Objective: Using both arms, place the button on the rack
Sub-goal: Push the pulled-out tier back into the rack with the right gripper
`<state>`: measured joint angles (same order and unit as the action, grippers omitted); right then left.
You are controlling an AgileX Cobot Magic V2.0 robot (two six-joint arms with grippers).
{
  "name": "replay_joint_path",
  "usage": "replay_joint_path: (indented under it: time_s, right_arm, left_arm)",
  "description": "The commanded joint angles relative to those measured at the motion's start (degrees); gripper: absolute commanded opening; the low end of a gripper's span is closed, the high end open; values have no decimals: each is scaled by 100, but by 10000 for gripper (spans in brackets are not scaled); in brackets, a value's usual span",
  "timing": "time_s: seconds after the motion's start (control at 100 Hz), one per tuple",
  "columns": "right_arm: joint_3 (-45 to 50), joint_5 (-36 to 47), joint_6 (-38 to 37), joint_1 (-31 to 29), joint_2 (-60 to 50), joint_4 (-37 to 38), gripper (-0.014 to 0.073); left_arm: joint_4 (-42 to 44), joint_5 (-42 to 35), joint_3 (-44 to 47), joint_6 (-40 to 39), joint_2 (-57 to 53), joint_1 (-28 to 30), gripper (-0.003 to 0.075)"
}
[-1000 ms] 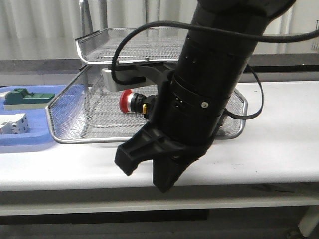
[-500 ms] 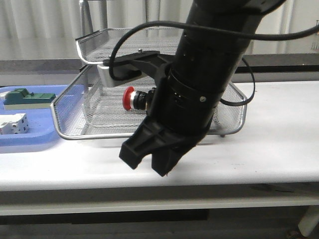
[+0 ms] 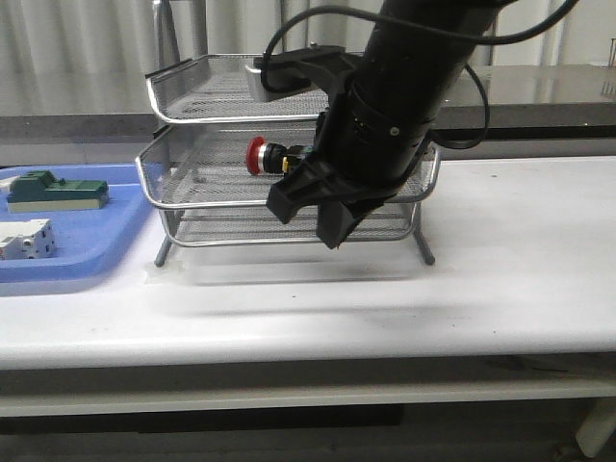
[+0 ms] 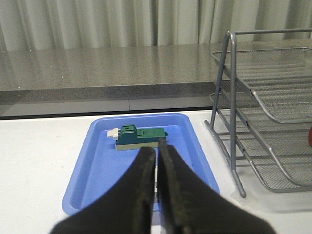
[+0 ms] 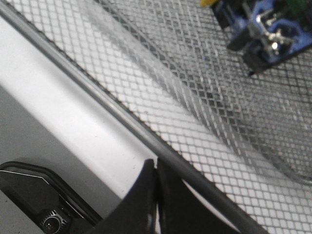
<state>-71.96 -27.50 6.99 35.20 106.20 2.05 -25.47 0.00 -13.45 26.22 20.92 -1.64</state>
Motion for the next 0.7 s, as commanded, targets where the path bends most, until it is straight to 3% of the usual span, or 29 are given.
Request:
replay_joint_path:
  time_s: [0.0, 0.48, 0.69]
  right_arm:
    - [-393, 266, 50, -155, -72, 201, -69]
    - [-1204, -27, 50, -429, 318, 454, -69]
    - [-1204, -460, 45, -419, 301, 178, -69]
  left_arm:
    - [-54, -401, -163, -57, 35, 11, 4]
    - [-54, -401, -163, -57, 35, 11, 4]
    - [-54, -401, -163, -57, 35, 11, 4]
